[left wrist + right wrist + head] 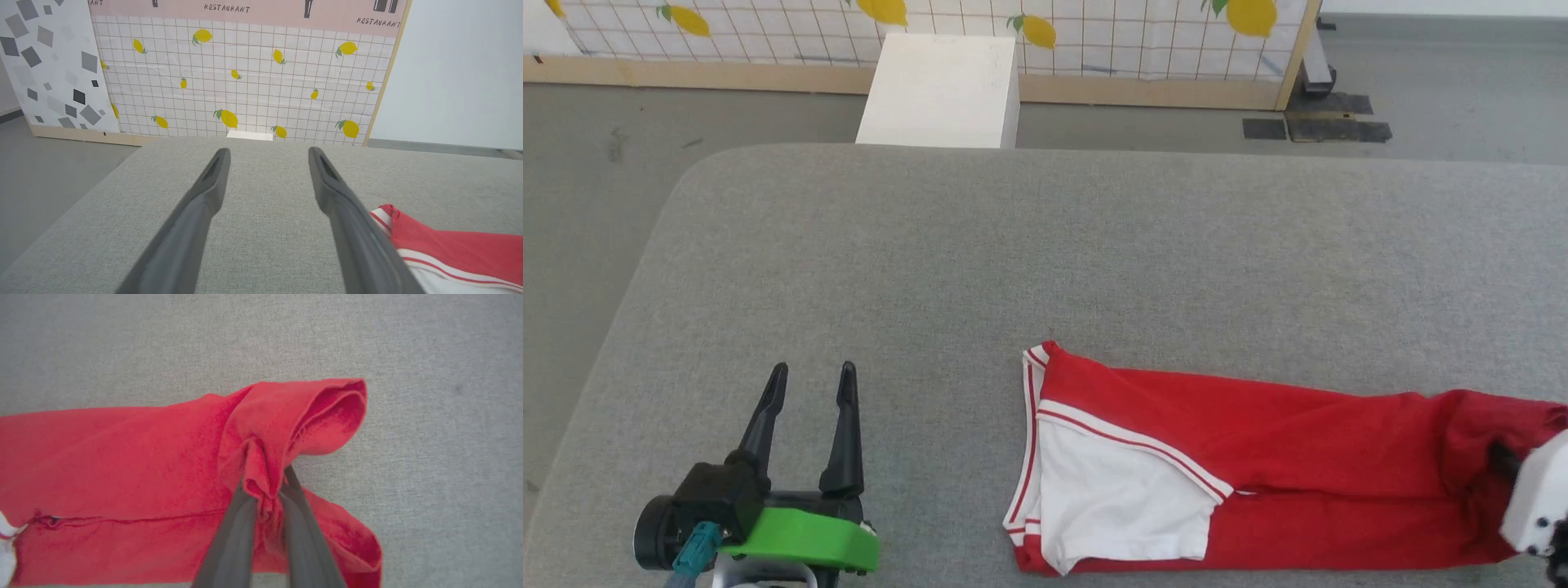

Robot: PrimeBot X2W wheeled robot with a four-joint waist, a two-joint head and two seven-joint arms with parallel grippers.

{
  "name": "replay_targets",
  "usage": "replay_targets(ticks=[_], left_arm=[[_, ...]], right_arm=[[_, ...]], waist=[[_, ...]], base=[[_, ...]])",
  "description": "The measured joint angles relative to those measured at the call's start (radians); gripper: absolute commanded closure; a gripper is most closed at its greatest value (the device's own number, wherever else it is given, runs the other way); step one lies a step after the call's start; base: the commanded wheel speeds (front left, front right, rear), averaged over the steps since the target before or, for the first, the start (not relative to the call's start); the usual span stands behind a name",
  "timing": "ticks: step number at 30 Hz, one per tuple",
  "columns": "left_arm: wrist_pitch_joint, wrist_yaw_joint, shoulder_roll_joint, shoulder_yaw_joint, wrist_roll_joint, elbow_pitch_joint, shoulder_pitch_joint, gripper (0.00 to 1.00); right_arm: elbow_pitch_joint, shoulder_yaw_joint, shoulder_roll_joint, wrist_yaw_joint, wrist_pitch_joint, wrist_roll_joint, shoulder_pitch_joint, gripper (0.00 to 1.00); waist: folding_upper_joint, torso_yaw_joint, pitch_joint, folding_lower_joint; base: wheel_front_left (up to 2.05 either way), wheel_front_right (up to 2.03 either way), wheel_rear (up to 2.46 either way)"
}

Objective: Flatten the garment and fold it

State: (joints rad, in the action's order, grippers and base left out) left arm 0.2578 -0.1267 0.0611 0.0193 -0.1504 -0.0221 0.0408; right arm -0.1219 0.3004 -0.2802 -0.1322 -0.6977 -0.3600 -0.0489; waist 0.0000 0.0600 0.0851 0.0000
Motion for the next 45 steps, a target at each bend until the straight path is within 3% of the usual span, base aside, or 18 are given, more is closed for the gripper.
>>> replay_targets(ticks=[9, 17, 23, 34, 35, 36, 45], left_arm=[[0.000, 0.000, 0.000, -0.013, -0.008, 0.002, 0.002, 0.00], [0.000, 0.000, 0.000, -0.024, -0.011, 0.005, 0.004, 0.00], [0.000, 0.000, -0.002, -0.038, -0.017, 0.009, 0.003, 0.00], [0.000, 0.000, -0.003, -0.053, -0.026, 0.020, -0.010, 0.00], [0.000, 0.000, -0.003, -0.054, -0.027, 0.021, -0.012, 0.00], [0.000, 0.000, -0.004, -0.055, -0.027, 0.023, -0.014, 0.00], [0.000, 0.000, -0.005, -0.045, -0.027, 0.033, -0.018, 0.00]], right_arm=[[0.228, -0.188, 0.040, 0.000, -0.138, -0.088, 0.077, 1.00], [0.315, -0.344, 0.129, 0.000, -0.189, -0.175, 0.051, 1.00], [0.284, -0.446, 0.180, 0.000, -0.190, -0.192, -0.044, 1.00], [0.072, -0.530, 0.209, 0.000, -0.117, -0.156, -0.156, 1.00], [0.053, -0.537, 0.211, 0.000, -0.102, -0.151, -0.164, 0.82], [0.035, -0.549, 0.211, 0.000, -0.092, -0.148, -0.172, 0.00], [-0.024, -0.660, 0.216, 0.000, 0.000, -0.242, -0.217, 0.00]], waist=[[0.0000, 0.019, -0.025, 0.0000], [0.0000, 0.060, -0.020, 0.0000], [0.0000, 0.100, -0.003, 0.0000], [0.0000, 0.177, 0.041, 0.0000], [0.0000, 0.184, 0.045, 0.0000], [0.0000, 0.190, 0.049, 0.0000], [0.0000, 0.209, 0.061, 0.0000]], base=[[0.00, 0.00, 0.00], [0.00, 0.00, 0.00], [0.00, 0.00, 0.00], [0.00, 0.00, 0.00], [0.00, 0.00, 0.00], [0.00, 0.00, 0.00], [0.00, 0.00, 0.00]])
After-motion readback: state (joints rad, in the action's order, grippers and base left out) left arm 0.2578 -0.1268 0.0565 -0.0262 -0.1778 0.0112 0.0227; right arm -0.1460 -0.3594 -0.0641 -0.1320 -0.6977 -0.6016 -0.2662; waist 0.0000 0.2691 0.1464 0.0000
